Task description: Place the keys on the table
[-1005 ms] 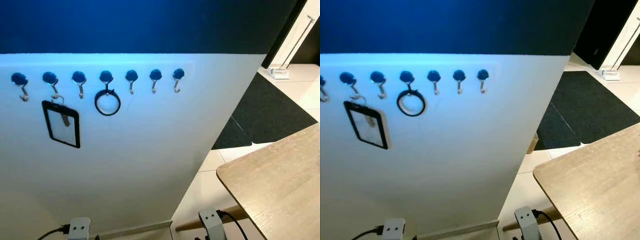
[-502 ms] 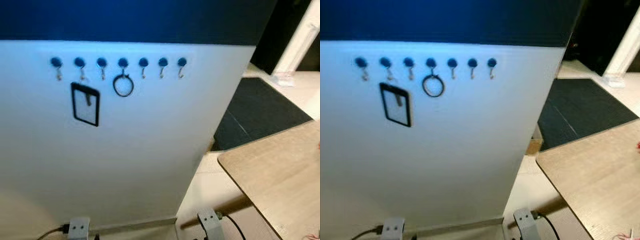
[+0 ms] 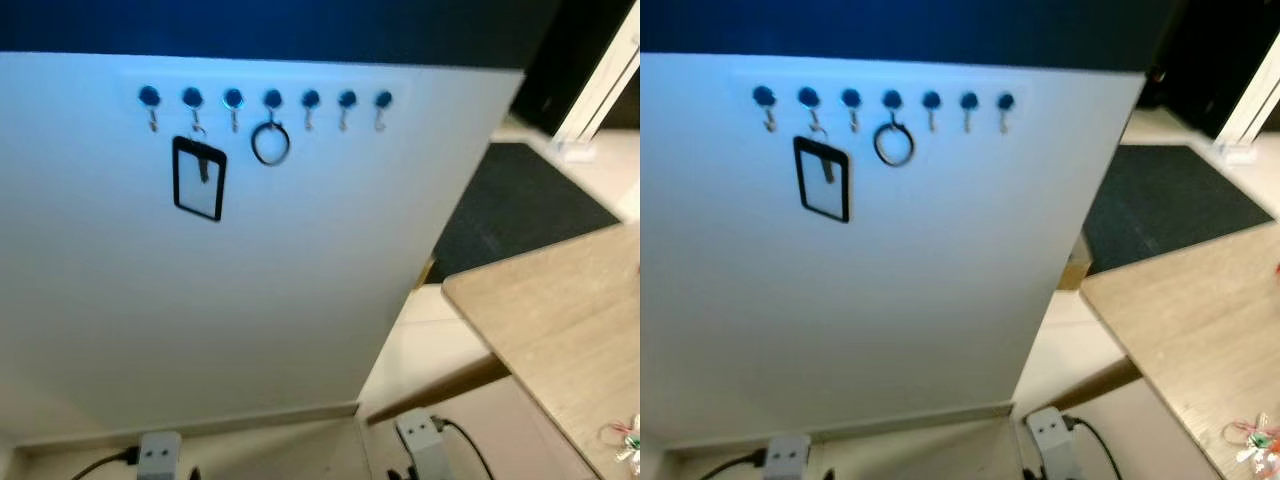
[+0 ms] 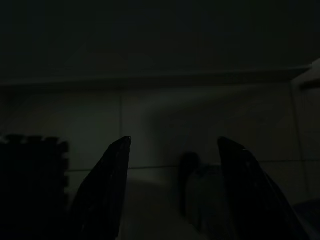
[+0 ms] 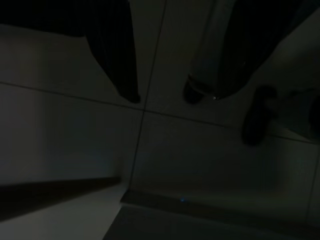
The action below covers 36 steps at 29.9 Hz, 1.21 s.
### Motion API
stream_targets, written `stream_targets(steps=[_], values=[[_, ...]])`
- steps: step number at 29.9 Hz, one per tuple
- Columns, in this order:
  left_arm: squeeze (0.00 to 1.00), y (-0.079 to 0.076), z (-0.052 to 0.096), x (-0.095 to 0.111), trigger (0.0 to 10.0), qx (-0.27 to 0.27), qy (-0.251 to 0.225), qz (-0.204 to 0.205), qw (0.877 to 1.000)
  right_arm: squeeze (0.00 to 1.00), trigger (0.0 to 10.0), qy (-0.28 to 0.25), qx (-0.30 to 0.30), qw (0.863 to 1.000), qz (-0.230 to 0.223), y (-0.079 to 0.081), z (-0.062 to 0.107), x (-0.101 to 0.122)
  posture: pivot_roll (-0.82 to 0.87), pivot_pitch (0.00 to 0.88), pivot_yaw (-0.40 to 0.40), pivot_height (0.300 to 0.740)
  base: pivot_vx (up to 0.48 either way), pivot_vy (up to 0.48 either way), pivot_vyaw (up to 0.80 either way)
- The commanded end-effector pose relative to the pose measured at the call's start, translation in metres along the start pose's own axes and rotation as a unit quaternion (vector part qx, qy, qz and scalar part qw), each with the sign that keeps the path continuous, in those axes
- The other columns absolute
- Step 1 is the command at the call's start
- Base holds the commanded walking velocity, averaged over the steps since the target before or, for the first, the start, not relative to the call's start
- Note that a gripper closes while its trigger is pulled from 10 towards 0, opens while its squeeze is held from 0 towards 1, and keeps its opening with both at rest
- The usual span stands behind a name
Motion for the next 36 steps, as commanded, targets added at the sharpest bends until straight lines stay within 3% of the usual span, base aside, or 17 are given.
stream_targets(steps=[1, 13, 36], values=[[0.00, -0.0014, -0.0003, 0.0004, 10.0, -0.003, -0.001, 0.000, 1.000, 0.00, 10.0, 0.008, -0.004, 1.000, -0.010, -0.0009, 0.0011, -0.0054, 0.09, 0.074, -0.078, 0.740, -0.247, 0.000, 0.00], [0.00, -0.0010, -0.0009, 0.0015, 10.0, -0.002, -0.001, 0.001, 1.000, 0.00, 10.0, 0.008, -0.005, 1.000, -0.009, -0.0009, 0.0008, -0.0046, 0.08, 0.072, -0.078, 0.740, -0.245, 0.000, 0.00], [0.00, 0.0025, -0.0013, 0.0010, 10.0, 0.001, 0.004, -0.021, 1.000, 0.00, 10.0, 0.008, -0.005, 1.000, -0.010, 0.0001, 0.0006, -0.0049, 0.09, 0.066, -0.072, 0.740, 0.000, 0.000, 0.00]])
Point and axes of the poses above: a point about 5 cm out from each wrist's last joint towards the gripper, its own z axis pointing back from the gripper into the wrist, its own x axis along the axis of the wrist's last joint, y = z × x, the point moved 4 cm from there along -z, pointing out of the wrist towards the gripper, and after that the axes turned 6 degrees about -z, right-handed, at the moved point
